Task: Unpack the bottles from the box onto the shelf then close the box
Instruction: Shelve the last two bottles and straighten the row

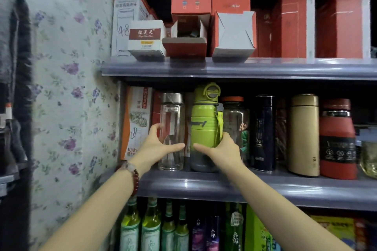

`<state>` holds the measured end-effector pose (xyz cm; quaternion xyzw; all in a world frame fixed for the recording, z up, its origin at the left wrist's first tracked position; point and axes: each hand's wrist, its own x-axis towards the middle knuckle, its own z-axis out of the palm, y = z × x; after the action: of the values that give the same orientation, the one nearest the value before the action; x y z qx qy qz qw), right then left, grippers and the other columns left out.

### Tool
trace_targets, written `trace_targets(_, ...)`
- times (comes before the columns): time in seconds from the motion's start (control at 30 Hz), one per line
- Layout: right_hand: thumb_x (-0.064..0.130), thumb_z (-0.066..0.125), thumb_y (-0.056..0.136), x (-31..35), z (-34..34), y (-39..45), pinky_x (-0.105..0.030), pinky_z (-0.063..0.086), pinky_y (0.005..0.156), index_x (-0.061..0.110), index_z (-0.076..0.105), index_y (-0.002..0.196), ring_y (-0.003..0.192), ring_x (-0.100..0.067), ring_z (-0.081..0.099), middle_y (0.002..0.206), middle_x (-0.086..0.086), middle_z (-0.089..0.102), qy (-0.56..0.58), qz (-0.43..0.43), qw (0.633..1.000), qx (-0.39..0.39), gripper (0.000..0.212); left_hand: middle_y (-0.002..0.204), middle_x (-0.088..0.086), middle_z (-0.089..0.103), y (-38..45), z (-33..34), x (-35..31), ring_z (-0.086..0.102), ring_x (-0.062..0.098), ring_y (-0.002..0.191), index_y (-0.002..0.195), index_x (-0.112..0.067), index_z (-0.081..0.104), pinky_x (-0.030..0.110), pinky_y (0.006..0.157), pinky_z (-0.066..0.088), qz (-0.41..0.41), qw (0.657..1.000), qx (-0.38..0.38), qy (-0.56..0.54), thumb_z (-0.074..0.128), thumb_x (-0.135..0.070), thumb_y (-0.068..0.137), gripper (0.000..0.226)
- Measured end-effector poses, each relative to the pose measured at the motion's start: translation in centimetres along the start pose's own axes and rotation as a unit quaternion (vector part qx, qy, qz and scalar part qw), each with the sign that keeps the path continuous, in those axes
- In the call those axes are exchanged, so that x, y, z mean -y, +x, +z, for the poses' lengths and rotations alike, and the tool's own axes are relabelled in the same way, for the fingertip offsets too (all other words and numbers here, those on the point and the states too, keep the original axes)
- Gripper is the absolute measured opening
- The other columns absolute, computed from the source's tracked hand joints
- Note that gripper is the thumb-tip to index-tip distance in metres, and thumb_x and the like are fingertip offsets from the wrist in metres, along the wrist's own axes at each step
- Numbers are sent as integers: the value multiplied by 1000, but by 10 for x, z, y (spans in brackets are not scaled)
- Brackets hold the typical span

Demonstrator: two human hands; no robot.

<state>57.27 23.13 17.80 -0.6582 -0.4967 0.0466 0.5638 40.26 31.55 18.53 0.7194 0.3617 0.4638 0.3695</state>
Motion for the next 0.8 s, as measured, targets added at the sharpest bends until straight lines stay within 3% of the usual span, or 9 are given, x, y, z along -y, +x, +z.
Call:
trace_targets(0.13, 42, 86, 59, 10, 6, -1, -33, 49, 80, 10, 50, 112, 91, -18, 52, 102, -1, 57, -17, -18, 999, -28, 72, 138, 7, 48, -4, 4, -3, 48, 25, 125, 138, -27, 32, 39, 102, 42, 30, 998, -54, 25, 87, -27, 61, 95)
trace_targets(0.27, 41, 88, 55, 10, 19, 0, -30, 51, 81, 15, 57, 112, 97, -18, 62, 106, 0, 65, 42, -16, 999, 16, 70, 117, 9, 57, 1, -23, 2, 61, 25, 106, 138, -32, 34, 42, 98, 48, -19, 999, -3, -50, 84, -9, 64, 92)
trace_targets(0.5, 34, 86, 60, 13, 34, 9, -31, 54, 87, 17, 58, 117, 100, -17, 65, 108, 2, 68, 76, -39, 992, 97, 66, 118, 11, 59, 7, -56, 16, 66, 22, 92, 141, -30, 34, 31, 71, 53, -49, 984, 66, -155, 69, 9, 76, 84)
trace_targets(0.63, 26, 85, 66, 6, 32, 17, -33, 55, 90, 12, 55, 123, 99, -17, 67, 111, -1, 70, 131, -19, 978, 161, 66, 131, 11, 49, 4, -49, 20, 59, 22, 108, 146, -32, 25, 35, 92, 49, -35, 986, 75, -147, 73, 0, 76, 90)
trace_targets(0.7, 26, 84, 65, 5, 31, 19, -37, 54, 94, 14, 55, 123, 100, -17, 68, 111, -1, 70, 139, -21, 975, 171, 66, 145, 9, 38, 1, -45, 18, 48, 19, 118, 147, -32, 21, 38, 105, 41, -13, 996, 57, -74, 81, -13, 69, 100)
trace_targets(0.8, 24, 84, 66, 4, 29, 20, -38, 53, 96, 16, 58, 121, 101, -15, 68, 111, 1, 71, 133, -35, 974, 181, 61, 150, 5, 33, 0, -41, 15, 39, 21, 131, 148, -27, 19, 37, 108, 36, 21, 1000, 0, 12, 85, -24, 64, 107)
